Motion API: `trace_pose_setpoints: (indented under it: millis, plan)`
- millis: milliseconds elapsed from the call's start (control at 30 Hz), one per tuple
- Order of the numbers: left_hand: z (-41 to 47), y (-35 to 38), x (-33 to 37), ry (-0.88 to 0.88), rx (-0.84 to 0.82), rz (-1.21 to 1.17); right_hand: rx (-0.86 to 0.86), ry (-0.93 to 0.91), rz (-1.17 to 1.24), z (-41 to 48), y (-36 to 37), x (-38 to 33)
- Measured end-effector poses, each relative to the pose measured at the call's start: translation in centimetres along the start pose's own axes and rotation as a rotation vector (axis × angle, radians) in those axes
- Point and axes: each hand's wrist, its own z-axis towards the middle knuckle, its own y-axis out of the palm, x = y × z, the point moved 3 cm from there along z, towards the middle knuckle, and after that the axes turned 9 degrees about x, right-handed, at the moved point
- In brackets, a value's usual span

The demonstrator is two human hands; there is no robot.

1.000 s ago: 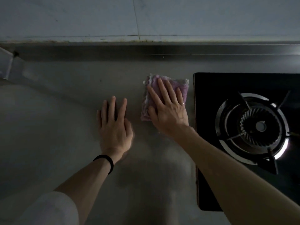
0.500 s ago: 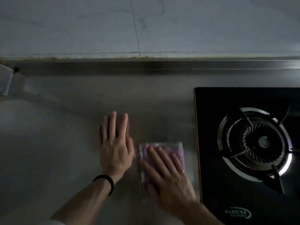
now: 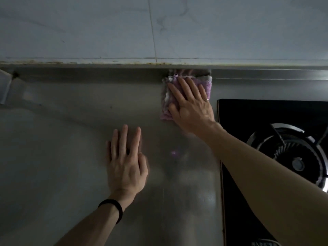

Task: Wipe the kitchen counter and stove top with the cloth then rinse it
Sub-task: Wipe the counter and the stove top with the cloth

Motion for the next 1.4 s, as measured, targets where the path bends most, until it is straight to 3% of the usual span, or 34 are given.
trace_pose_setpoints:
  millis: [267,467,667,767,933,1167,1400]
  plan:
    - [0.1,-0.3,0.1,0.003,-0.019,0.007,0.032,0.264,-0.029,-2.1,-0.5,2.5]
    - [0.0,-0.1,-0.1,-0.003,-0.01,-0.015,0.024,0.126,0.01,-9.7,-0.3,-3.1]
    - [0.1,-0.7,0.3,-0.012,-0.032,-0.031,0.006,-0.049,0.097,-29.8,1.3,-13.6]
    - [0.1,-0.5,0.2,-0.003,-0.034,-0.014,-0.034,-0.041,0.136,-35.2,1.0,-16.7]
    - [0.0,-0.5,0.2,-0.003,-0.02,-0.02,-0.044,-0.07,0.164,-31.7,0.5,-13.4]
    - [0.0,-1.2,0.6,-0.003,0.016,-0.049,0.039,0.221,0.077,-18.2,0.0,-4.5]
    - [-0.1,-1.5,1.0,-0.017,0.021,-0.05,0.039,0.202,0.096,-25.3,0.0,-7.8]
